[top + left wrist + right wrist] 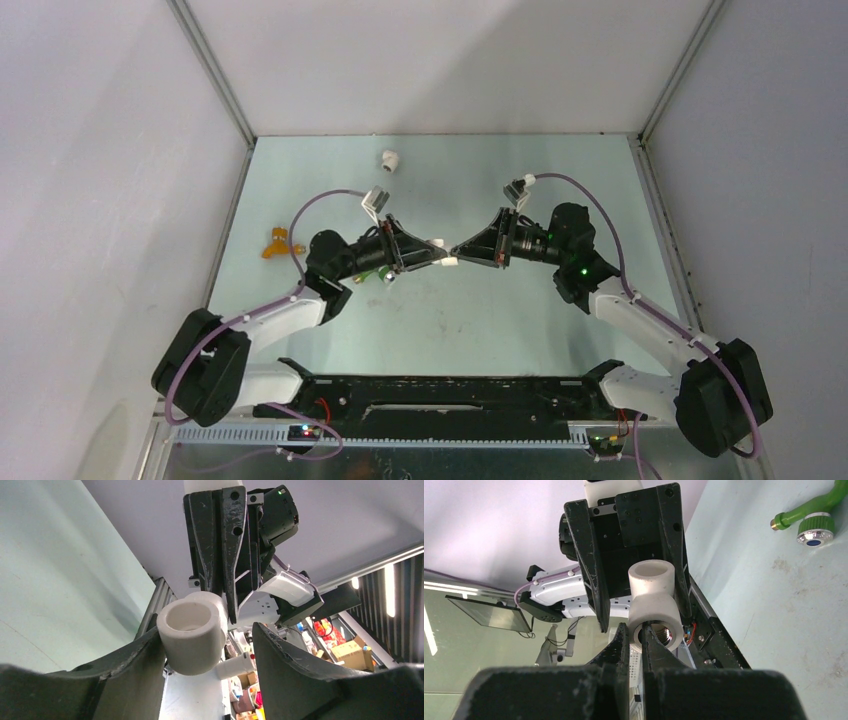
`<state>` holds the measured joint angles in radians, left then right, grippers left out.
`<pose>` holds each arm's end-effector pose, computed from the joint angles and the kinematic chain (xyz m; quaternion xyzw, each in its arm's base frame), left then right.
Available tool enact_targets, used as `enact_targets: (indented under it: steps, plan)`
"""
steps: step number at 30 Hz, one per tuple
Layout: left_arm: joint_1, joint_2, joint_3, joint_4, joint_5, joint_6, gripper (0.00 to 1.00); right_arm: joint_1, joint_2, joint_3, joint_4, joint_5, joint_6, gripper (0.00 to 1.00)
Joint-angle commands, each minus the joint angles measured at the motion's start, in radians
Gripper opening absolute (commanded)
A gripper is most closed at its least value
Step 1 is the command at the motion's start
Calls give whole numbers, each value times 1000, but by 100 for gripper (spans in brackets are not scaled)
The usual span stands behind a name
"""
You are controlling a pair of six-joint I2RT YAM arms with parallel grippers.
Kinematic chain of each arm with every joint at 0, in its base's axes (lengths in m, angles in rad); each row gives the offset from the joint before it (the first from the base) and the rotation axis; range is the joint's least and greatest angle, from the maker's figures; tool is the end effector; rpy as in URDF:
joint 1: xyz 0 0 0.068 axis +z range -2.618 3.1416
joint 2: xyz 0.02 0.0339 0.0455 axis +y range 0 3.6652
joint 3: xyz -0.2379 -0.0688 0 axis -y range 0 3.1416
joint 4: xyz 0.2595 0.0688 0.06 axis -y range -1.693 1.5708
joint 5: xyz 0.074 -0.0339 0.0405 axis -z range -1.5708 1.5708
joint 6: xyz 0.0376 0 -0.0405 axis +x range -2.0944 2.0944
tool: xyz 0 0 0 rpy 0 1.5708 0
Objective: Install the water faucets
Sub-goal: Pick up the adaptor at the center of the board.
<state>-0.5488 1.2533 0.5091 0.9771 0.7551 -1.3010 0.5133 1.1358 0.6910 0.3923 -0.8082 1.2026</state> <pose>0.2220 -0.1659 0.2313 0.0572 0.6424 -0.7199 0.2564 0.2303 0.1610 0.2665 -0.0294 0.7192 0.6653 0.1981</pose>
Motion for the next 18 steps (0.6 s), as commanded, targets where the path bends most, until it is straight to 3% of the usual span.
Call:
enact_targets:
  steps: [1,4,9,12,15,16,18]
  plan:
    - [18,-2,-9,89,-14,-22,65,6,-28,44,15,3,-11,0]
    - [18,4,-5,113,-5,-31,54,8,-28,44,4,9,-18,0]
    - [17,11,-8,114,-8,-26,11,9,-25,44,-5,11,-26,0]
    - [16,14,-14,113,-9,-23,0,11,-24,44,-30,16,-45,0]
    - [22,8,-10,44,-1,27,0,11,-36,43,-125,55,-107,23]
    - [29,0,-4,-9,6,65,0,11,-45,44,-180,75,-132,39]
    - [48,-31,31,-215,4,194,0,10,-65,44,-265,114,-191,61]
